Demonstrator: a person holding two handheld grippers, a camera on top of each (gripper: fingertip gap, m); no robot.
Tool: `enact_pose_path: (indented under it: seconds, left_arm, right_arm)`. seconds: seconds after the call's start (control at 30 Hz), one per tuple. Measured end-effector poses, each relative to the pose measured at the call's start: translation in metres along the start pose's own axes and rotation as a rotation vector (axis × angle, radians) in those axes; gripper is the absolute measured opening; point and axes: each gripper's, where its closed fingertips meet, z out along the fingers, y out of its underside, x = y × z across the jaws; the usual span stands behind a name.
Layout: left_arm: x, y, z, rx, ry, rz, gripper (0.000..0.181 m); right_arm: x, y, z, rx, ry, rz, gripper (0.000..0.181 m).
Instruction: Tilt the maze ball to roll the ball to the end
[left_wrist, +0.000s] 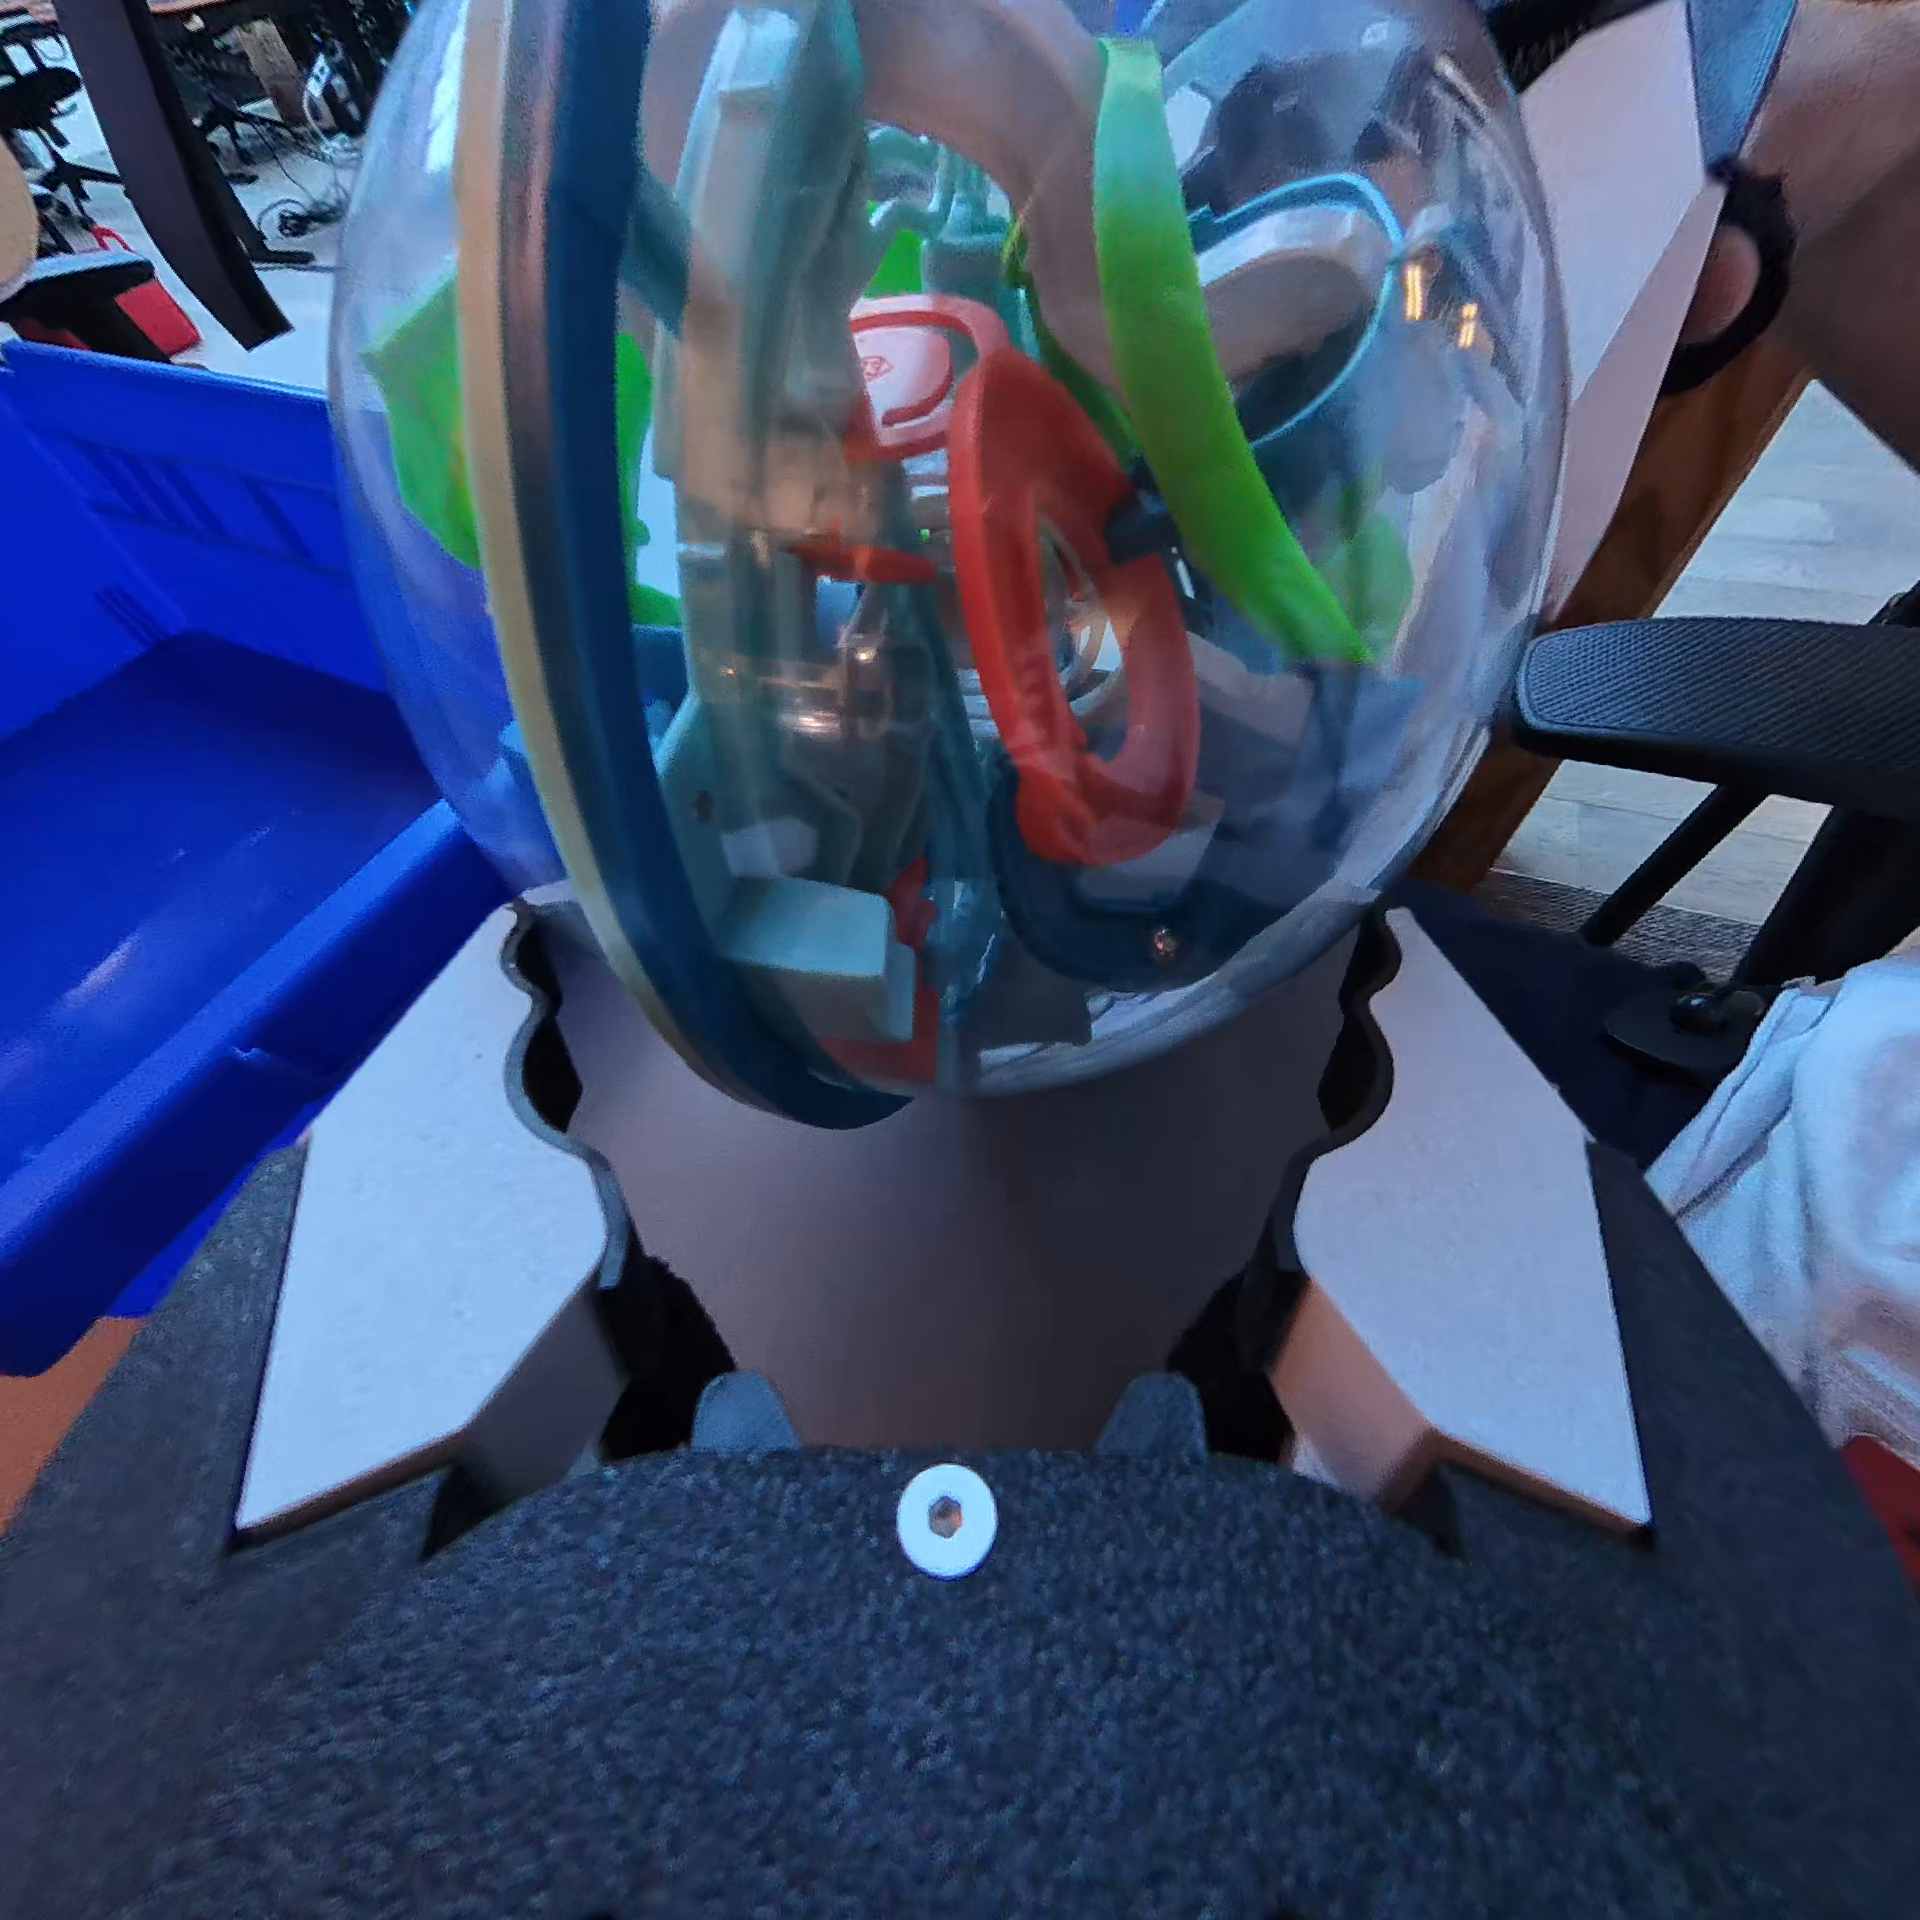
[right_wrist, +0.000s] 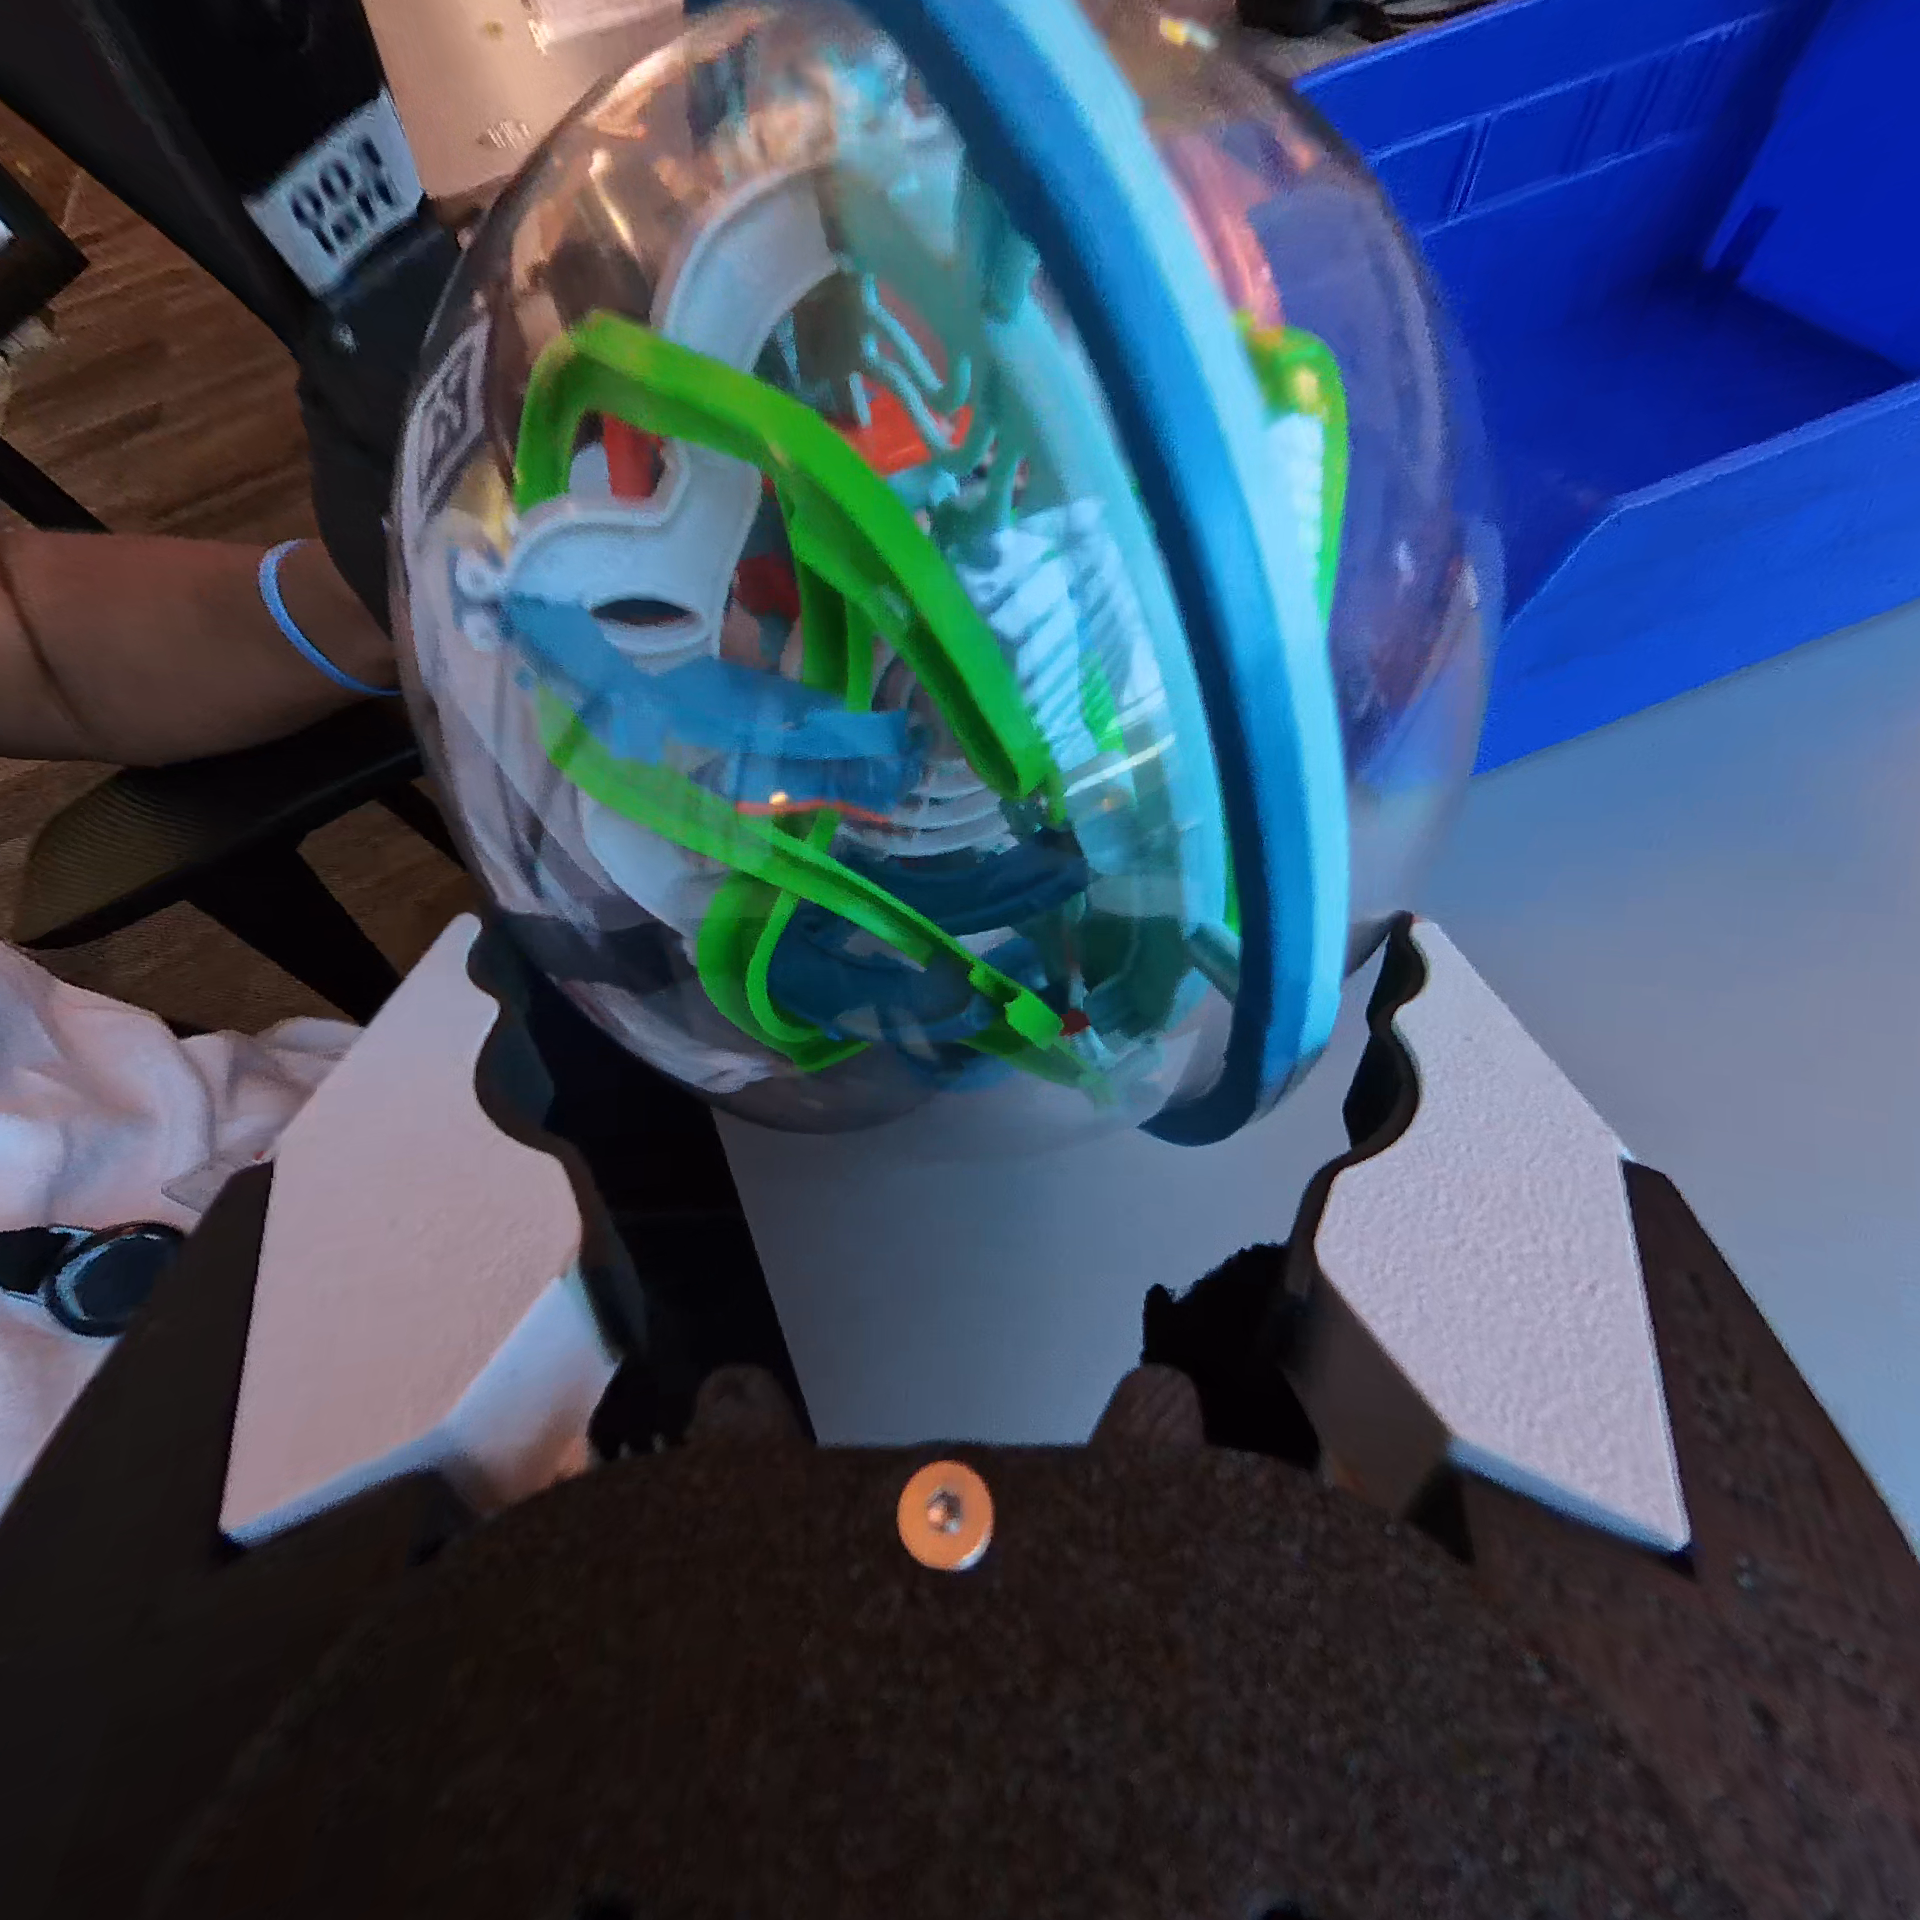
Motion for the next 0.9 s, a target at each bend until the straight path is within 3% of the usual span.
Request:
enact_pose_path:
  seconds: [0.13,0.37,0.63,0.73,0.9]
  left_arm:
    - [0.001,0.0,0.001,-0.005,-0.033,0.059,0.145]
    - [0.002,0.0,0.001,-0.005,-0.04,0.067,0.145]
    - [0.005,-0.001,0.001,-0.02,-0.062,0.128,0.145]
    - [0.012,-0.002,-0.001,-0.004,-0.016,0.105,0.155]
    - [0.027,0.005,-0.014,0.023,0.178,-0.099,0.151]
  right_arm:
    - [-0.002,-0.011,-0.007,0.081,-0.064,0.102,0.153]
    - [-0.003,-0.012,-0.007,0.021,-0.032,0.142,0.154]
    - [-0.004,-0.019,-0.011,0.053,-0.077,0.234,0.154]
    - [-0.005,-0.017,-0.011,0.029,-0.067,0.183,0.153]
    - [-0.008,-0.018,-0.01,0.043,-0.08,0.129,0.154]
